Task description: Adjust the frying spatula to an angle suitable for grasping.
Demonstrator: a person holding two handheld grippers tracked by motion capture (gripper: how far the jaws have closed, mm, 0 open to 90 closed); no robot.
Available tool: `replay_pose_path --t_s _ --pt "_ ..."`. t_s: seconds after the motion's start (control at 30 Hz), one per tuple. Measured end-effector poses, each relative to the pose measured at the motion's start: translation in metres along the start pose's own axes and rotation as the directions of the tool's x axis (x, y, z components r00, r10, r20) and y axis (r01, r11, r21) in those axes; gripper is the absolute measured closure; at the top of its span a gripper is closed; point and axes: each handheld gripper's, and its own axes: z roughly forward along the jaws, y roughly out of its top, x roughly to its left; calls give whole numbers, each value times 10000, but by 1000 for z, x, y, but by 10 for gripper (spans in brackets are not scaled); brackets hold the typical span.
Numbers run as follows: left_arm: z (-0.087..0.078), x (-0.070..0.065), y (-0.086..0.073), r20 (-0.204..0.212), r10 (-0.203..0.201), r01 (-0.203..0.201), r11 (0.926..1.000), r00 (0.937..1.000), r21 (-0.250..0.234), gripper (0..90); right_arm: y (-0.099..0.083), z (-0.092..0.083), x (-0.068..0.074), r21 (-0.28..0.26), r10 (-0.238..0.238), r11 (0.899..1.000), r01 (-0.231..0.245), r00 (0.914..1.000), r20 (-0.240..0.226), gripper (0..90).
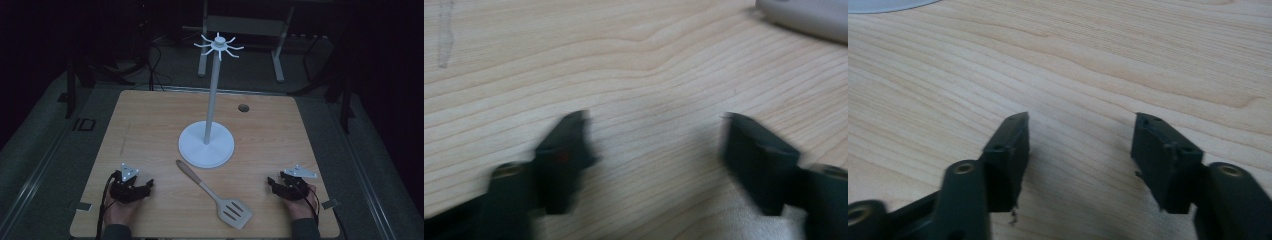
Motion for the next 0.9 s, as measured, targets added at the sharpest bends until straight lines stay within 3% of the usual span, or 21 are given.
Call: replay_pose_path --t_s 0.07,0.13,0.2,0.27,0.43,0.63,0.77,0.9 --pt "-4 2 1 213 -93 93 10000 9997 -33 437 0 -2 1 -84 -3 10000 1 9999 -138 469" --pt "-9 0 2 236 113 -105 9994 9997 -334 440 2 -5 3 -242 -78 9997 73 9998 -209 487" --pt "-9 0 2 236 113 -105 9994 9997 -334 452 3 -6 5 -292 -116 9995 108 9996 -250 487" --pt "-17 -3 4 340 276 -245 9958 9990 -882 460 7 -11 10 -514 -294 9983 274 9989 -374 528" --pt "-18 -3 4 480 141 -100 9963 9987 -854 477 14 -18 17 -724 -468 9964 434 9978 -470 544" --pt "-20 -3 4 244 190 -166 9955 9995 -932 487 26 -27 27 -1046 -683 9927 603 9949 -748 581" --pt "-21 -3 4 126 201 -189 9957 9997 -910 487 35 -30 38 -1090 -935 9907 812 9892 -1130 603" --pt "-21 -4 4 67 229 -222 9957 9997 -904 487 44 -32 57 -1003 -1481 9859 1336 9768 -1545 612"
